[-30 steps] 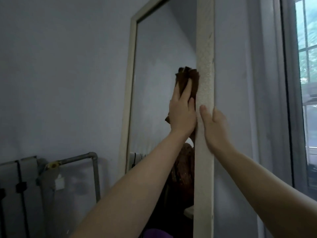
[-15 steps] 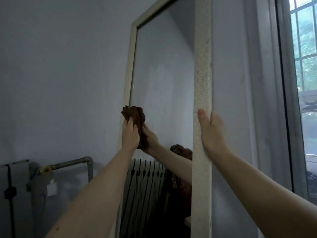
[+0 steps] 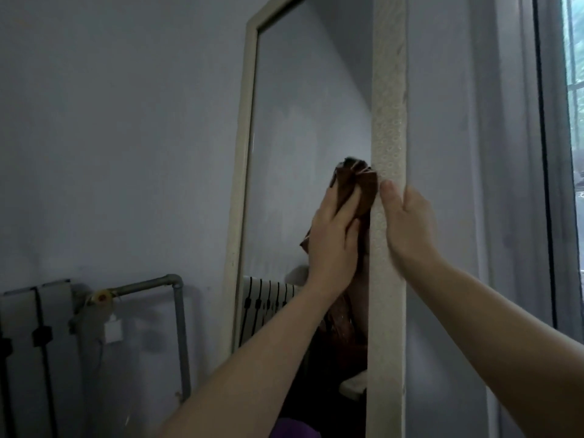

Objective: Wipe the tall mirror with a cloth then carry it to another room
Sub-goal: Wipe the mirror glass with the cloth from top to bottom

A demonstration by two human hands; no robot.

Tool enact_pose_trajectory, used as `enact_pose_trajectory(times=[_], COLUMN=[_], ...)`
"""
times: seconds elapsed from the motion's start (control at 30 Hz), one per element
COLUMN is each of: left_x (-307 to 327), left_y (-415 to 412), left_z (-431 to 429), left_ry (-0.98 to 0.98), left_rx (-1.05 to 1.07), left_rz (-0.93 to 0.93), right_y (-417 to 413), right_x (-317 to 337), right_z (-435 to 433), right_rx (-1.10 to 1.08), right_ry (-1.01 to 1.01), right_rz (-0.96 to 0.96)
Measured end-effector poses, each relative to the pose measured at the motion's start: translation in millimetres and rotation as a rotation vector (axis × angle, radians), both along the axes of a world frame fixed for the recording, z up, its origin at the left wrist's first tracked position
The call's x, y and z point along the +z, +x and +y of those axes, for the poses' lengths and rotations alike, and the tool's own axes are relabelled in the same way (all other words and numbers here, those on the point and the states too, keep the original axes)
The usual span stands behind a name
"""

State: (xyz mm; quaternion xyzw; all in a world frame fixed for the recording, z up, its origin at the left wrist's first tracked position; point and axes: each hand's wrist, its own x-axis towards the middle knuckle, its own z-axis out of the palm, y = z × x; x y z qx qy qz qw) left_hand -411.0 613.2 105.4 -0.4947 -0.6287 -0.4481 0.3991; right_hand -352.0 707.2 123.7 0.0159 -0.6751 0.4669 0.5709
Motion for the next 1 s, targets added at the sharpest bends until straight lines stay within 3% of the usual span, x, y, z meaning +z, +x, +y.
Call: enact_pose_trajectory(times=[0.13, 0.37, 0.57, 0.67, 0.87, 1.0], left_x=[-4.0, -50.6, -62.5, -66.3, -81.7, -90.7], left_y=[-26.1, -100.4, -85.3, -47.4, 15.2, 6.9], left_z=[-18.5, -76.3, -66.7, -44.6, -7.6, -16.1], left_ry=[0.018, 0.200, 0.429, 0.336, 0.090, 0.044], left_rx=[0.039, 0.223, 0.141, 0.074, -0.065, -0.070], left_rz=[-0.042, -0.438, -0.747, -0.654, -0.192, -0.171], right_y=[-0.6, 0.3, 1.4, 3.1, 9.3, 14.9], right_x=[-0.7, -38.8, -40.0, -41.0, -61.0, -80.1], right_z=[2.3, -4.5, -7.3, -10.7, -11.7, -14.7], right_rx=[0.056, 0.125, 0.092, 0.063, 0.124, 0.140], right_ry=[-0.018, -0.006, -0.042, -0.067, -0.083, -0.062], right_rz=[0.013, -0.040, -0.030, -0.051, -0.048, -0.066])
